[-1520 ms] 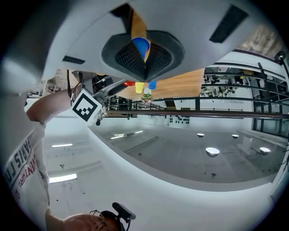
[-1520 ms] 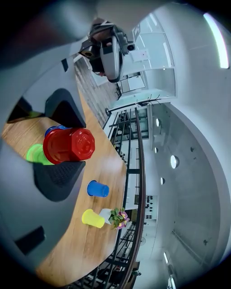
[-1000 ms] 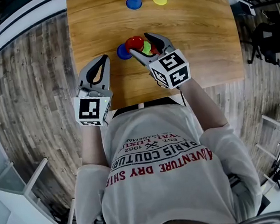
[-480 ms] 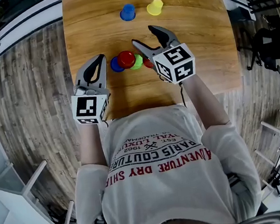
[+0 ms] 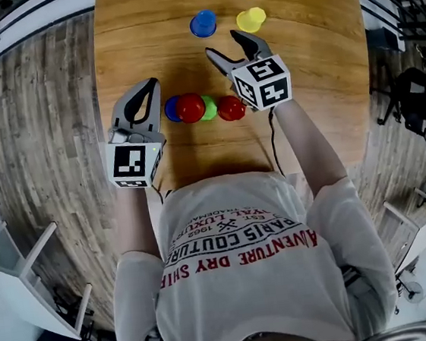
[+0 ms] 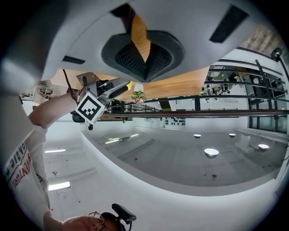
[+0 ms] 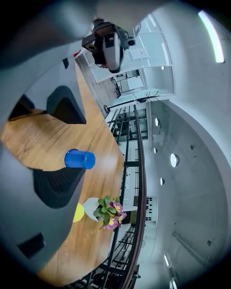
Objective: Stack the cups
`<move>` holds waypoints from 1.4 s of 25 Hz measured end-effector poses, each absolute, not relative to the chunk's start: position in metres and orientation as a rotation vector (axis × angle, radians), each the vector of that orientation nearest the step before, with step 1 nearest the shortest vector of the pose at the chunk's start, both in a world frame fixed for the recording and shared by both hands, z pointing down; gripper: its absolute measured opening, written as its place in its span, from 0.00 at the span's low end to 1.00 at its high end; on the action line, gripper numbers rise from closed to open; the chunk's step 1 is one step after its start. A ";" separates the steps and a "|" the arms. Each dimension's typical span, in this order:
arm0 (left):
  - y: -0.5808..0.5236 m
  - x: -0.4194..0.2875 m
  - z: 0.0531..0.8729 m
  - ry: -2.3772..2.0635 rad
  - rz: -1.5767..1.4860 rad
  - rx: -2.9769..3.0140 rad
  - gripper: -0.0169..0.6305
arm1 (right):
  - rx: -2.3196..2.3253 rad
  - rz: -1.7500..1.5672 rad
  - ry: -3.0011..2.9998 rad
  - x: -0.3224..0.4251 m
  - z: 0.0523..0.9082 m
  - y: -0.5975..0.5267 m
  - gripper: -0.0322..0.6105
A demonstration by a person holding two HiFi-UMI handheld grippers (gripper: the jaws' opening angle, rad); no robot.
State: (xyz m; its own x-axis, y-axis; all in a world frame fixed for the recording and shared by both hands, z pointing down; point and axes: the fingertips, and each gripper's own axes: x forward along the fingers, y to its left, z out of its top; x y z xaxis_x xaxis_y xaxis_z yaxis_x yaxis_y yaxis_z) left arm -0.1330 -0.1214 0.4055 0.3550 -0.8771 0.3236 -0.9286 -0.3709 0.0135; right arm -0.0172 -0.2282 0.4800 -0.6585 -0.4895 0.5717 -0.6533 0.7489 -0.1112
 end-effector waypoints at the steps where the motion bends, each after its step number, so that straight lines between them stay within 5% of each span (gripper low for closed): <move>1: -0.126 -0.134 0.408 -1.641 0.393 2.409 0.05 | 0.855 0.427 -2.418 -0.019 0.487 -0.235 0.51; 21: -0.167 -0.142 0.422 -1.687 0.348 2.346 0.05 | 0.799 0.499 -2.318 -0.052 0.556 -0.301 0.47; 35: -0.144 -0.131 0.388 -1.663 0.348 2.464 0.05 | 0.859 0.411 -2.346 -0.024 0.503 -0.266 0.47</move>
